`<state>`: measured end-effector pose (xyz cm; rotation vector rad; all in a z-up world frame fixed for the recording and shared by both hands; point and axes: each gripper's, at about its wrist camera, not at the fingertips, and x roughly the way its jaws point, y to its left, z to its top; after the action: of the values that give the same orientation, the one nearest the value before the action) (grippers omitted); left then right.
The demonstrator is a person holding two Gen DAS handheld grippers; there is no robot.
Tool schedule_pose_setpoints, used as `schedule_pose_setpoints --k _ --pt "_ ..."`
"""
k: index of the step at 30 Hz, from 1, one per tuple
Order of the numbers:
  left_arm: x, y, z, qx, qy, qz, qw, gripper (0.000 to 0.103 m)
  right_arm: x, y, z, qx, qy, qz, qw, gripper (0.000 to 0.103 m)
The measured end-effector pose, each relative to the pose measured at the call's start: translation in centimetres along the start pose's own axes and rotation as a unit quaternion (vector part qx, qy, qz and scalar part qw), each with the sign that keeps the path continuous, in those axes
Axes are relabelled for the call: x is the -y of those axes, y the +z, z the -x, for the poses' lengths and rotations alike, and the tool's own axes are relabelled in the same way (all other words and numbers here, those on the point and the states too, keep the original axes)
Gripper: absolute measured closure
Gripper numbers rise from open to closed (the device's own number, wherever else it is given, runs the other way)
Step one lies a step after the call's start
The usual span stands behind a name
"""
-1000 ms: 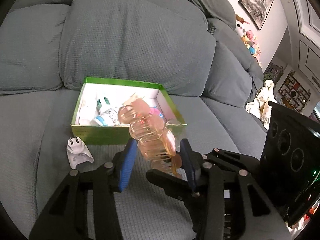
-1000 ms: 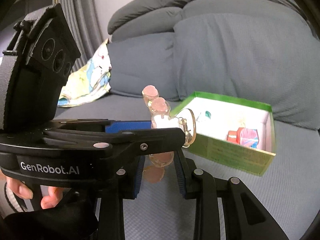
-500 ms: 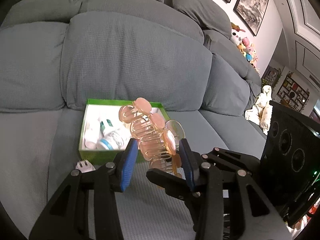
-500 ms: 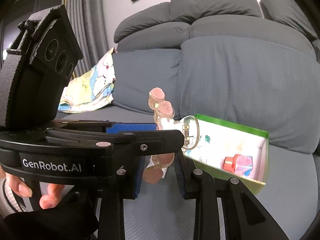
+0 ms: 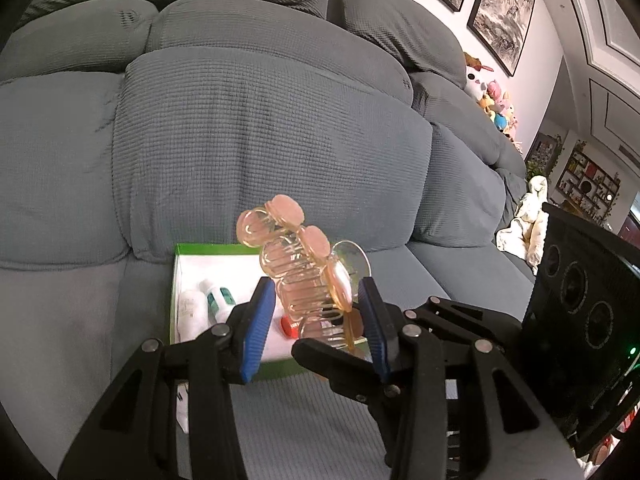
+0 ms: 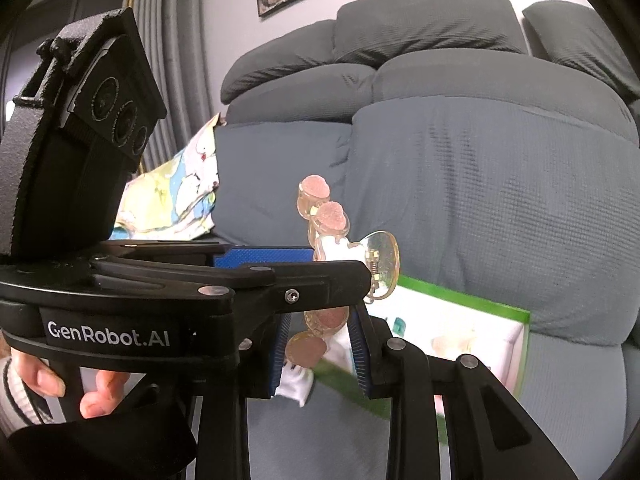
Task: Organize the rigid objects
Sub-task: 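Lift the vial strip and carry it over the green box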
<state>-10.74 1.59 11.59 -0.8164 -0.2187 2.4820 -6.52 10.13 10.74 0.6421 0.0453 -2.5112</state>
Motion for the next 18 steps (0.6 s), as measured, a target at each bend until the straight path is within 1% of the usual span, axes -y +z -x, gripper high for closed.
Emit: schedule_pose_setpoints --k 3,8,18 --pt "-0.4 0.5 -1.2 -0.004 0.001 0.001 1.0000 0.062 0.7 0.5 -0.8 -0.001 -0.002 0.001 1.000 0.072" --pt "-1.4 0.4 -3.5 -0.021 -0.002 0.011 0.9997 0.062 2.2 0.3 -2.3 -0.009 -0.002 -0.010 1.000 0.072" --pt "-2.8 -0.4 -7.9 -0.064 -0.010 0.032 0.9974 0.062 5.4 -2.1 -5.3 -0.041 0.001 -0.043 0.998 0.072"
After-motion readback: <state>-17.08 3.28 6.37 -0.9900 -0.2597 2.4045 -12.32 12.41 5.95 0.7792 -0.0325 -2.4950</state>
